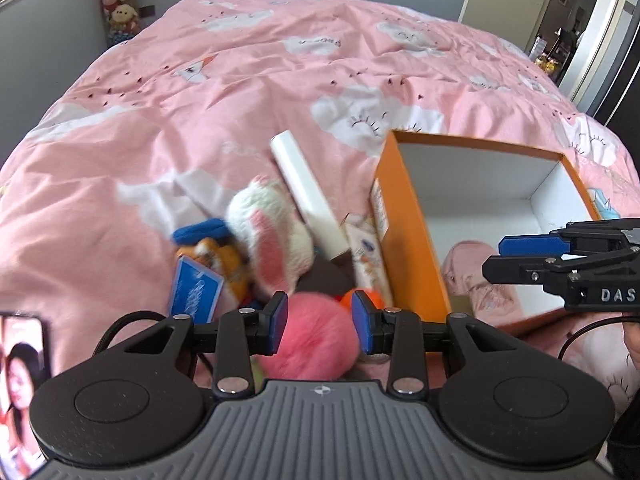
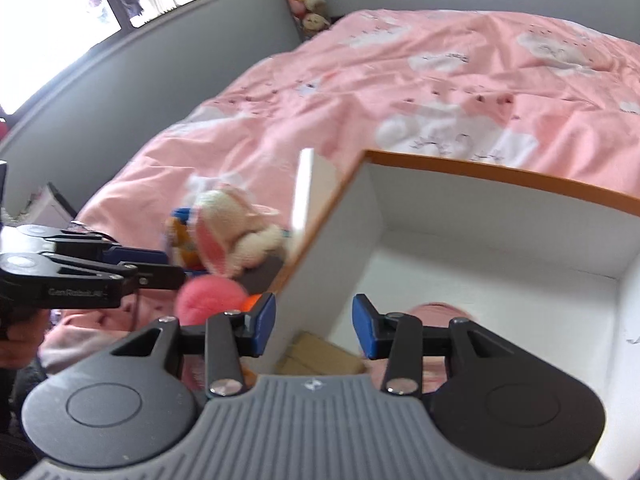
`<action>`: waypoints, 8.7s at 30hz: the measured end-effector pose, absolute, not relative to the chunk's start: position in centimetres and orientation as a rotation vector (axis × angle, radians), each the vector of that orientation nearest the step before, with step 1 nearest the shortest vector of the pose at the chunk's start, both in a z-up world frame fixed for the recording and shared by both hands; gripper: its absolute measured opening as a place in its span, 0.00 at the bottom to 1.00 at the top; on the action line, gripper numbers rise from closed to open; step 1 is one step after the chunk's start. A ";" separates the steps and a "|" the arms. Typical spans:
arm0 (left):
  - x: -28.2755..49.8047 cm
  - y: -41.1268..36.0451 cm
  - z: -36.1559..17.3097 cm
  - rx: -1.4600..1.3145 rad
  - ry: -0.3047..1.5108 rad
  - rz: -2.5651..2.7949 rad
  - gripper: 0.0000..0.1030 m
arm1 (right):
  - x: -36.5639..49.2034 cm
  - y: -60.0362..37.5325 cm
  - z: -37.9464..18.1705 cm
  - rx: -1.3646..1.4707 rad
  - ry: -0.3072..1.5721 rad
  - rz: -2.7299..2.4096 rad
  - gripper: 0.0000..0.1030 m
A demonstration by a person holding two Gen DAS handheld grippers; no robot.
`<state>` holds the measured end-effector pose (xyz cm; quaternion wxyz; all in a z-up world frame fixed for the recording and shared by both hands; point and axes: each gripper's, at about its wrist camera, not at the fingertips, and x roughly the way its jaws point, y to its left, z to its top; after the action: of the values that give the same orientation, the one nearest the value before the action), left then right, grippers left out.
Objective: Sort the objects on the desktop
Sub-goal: 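Grasp the pink card holder with left tool while right tool grasps the perfume box, then lift the card holder with left tool while right tool lifts the perfume box, then lower the perfume box into the orange box with right tool while left holds card holder, then set the perfume box down inside the orange box and open the right tool, then lower the pink card holder into the box with left tool while right tool presses the pink pouch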
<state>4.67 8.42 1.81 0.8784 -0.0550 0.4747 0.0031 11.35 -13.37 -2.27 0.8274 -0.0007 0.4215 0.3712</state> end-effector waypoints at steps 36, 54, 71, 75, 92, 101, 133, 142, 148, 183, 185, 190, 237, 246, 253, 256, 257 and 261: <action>2.1 11.4 -5.9 -0.475 1.250 0.013 0.39 | 3.3 -3.3 -9.6 -0.532 0.917 1.068 0.32; 2.2 10.4 -5.9 -0.341 1.219 0.007 0.40 | 2.5 -1.8 -10.4 -0.642 0.830 1.008 0.28; 1.3 6.3 -3.9 -0.104 1.272 -0.151 0.31 | 2.2 -6.3 -6.7 -0.520 0.935 1.025 0.27; 1.7 5.8 -5.8 -0.138 1.277 -0.090 0.31 | 2.8 -5.7 -7.7 -0.510 0.955 1.005 0.27; 0.4 5.7 -3.6 -0.111 1.209 -0.160 0.20 | 3.6 -6.5 -7.4 -0.460 0.964 1.017 0.24; -1.1 4.3 1.4 -0.081 1.117 -0.254 0.18 | 2.6 -10.1 -2.8 -0.360 0.929 1.090 0.24; 13.9 0.4 1.2 -0.093 1.197 -0.191 0.19 | 15.8 -16.8 -3.7 0.232 0.883 0.517 0.25; 15.7 -1.7 -1.0 0.001 1.286 -0.111 0.19 | 17.6 -16.4 -7.1 0.348 0.990 0.466 0.25; 16.2 -1.6 -2.1 -0.046 1.306 -0.081 0.23 | 18.2 -16.4 -8.3 0.438 1.027 0.457 0.25; 14.8 -0.6 -1.8 -0.084 1.215 -0.139 0.24 | 17.1 -15.3 -7.7 0.262 0.985 0.344 0.25; 14.8 -0.5 -1.8 -0.090 1.213 -0.137 0.24 | 17.5 -16.0 -7.7 0.351 0.999 0.362 0.25; 14.7 0.0 -1.8 -0.123 1.214 -0.142 0.22 | 18.1 -14.7 -8.9 0.365 1.039 0.335 0.25; 10.6 4.4 -3.0 -0.380 1.035 -0.162 0.23 | 16.8 -15.4 -9.6 0.603 1.155 0.492 0.37; 10.4 4.8 -2.9 -0.397 1.032 -0.166 0.23 | 16.7 -16.1 -8.8 0.546 1.127 0.477 0.40; 10.3 4.9 -2.7 -0.401 1.028 -0.161 0.23 | 16.6 -16.8 -7.9 0.510 1.111 0.483 0.40; 10.3 5.1 -2.4 -0.397 1.025 -0.157 0.23 | 16.7 -17.4 -6.7 0.447 1.079 0.489 0.40; 10.3 5.2 -2.4 -0.397 1.023 -0.155 0.23 | 16.8 -17.8 -6.3 0.406 1.071 0.471 0.40; 10.3 5.6 -2.1 -0.405 1.017 -0.152 0.23 | 17.1 -18.9 -5.6 0.154 1.073 0.343 0.57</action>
<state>10.32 5.56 -2.12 0.8511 -0.1924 0.4832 -0.0721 17.07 -18.93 -5.60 0.8428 0.0727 0.5079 0.1624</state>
